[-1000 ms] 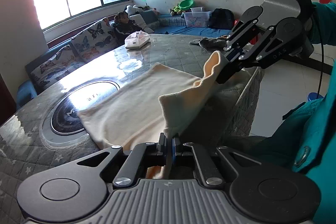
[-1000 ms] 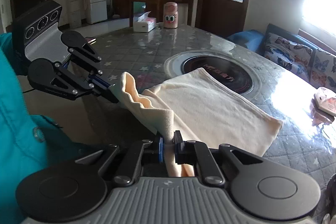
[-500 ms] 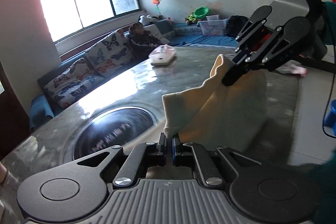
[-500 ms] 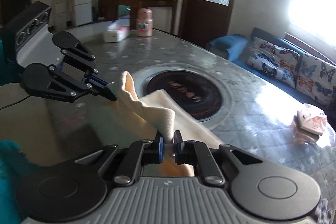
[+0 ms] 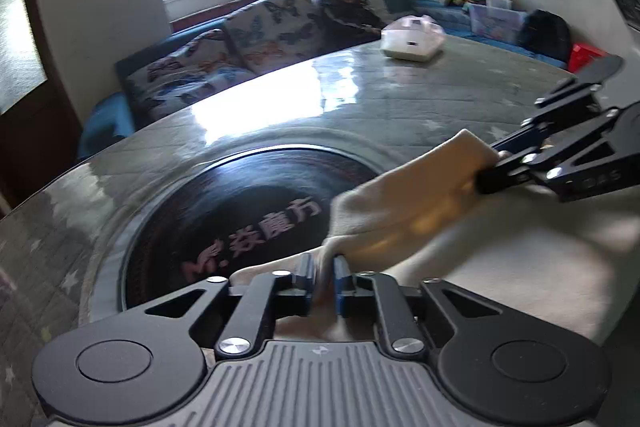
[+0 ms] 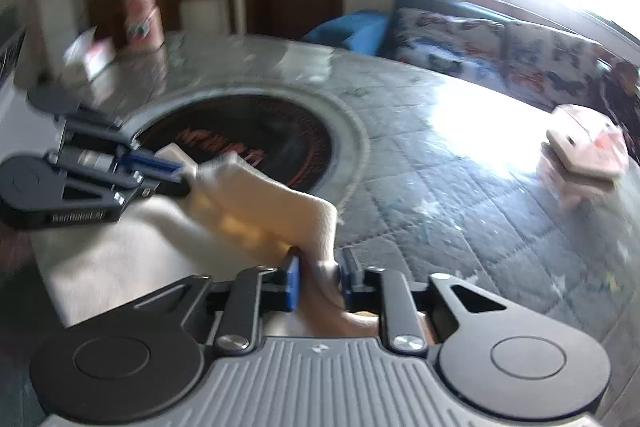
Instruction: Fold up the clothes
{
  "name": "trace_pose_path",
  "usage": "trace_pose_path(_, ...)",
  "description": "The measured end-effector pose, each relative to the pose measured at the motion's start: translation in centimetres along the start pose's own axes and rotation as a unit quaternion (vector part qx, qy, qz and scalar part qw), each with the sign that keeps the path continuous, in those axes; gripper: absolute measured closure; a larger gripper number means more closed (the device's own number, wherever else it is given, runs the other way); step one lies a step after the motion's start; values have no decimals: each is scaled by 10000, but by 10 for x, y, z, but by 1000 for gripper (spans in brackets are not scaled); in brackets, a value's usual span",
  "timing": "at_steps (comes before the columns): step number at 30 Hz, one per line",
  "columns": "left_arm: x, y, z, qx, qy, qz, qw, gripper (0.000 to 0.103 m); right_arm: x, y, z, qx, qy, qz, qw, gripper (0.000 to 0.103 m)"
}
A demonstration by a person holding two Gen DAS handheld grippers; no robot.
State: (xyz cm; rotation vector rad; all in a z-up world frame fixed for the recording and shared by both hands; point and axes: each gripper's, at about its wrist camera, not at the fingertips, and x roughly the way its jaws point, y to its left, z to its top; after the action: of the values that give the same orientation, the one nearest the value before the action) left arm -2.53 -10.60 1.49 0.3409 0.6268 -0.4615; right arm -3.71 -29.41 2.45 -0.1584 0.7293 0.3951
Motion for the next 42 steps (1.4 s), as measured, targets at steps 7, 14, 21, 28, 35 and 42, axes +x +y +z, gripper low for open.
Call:
trace_pose_path(7,-23,10,-3,-457,-239,308,9982,84,-32,-18,-14,539,-376,-303,9974,77)
trace_pose_path(14,-65,-36,-9,-283,-489,-487,9972,84,-42,-26,-37,676,-211,-516,9962,77)
trace_pose_path(21,-61,-80,-23,2,-301,-908,9954,83,-44,-32,-36,778,-290,-760,9936,80)
trace_pose_path(28,-62,-82,-29,-40,-285,-963,9949,83,-35,-7,-8,336,-286,5,9990,80)
trace_pose_path(35,-63,-80,-34,-99,-278,-1119,9933,83,7,-11,2,545,43,-154,9984,81)
trace_pose_path(42,-66,-74,-31,-189,-404,-1095,9930,75,-6,4,19,196,-2,159,9997,80)
